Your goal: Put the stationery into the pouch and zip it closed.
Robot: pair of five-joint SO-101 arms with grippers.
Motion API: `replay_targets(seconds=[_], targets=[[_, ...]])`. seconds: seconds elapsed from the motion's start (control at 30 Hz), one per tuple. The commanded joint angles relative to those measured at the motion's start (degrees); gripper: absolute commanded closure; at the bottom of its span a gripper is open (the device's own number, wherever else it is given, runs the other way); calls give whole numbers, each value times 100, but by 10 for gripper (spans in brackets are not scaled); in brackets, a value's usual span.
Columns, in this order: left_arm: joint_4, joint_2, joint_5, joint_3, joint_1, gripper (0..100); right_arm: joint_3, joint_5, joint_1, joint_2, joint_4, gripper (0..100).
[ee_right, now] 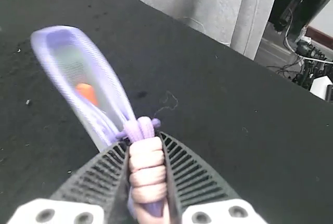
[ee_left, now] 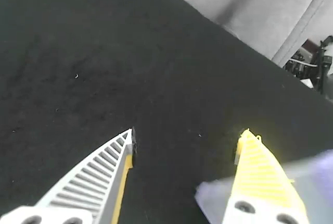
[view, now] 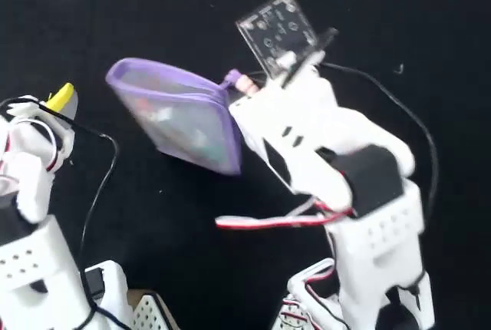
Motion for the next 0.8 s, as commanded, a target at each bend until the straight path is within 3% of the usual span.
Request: replay_targets(seconds=[0.0,0.23,0.6,0.77], targets=[[-413,-97,70,163,-40,685,-699,-9,132,-286,510,988],[-413,-105,79,189,-40,685,-1341,237,105,-286,1160,988],[-413,-105,79,189,-31,685,-1437,255,-352,22,1248,988],[-422,-105,79,207,110,685,-2123,229,-598,233,1257,988]])
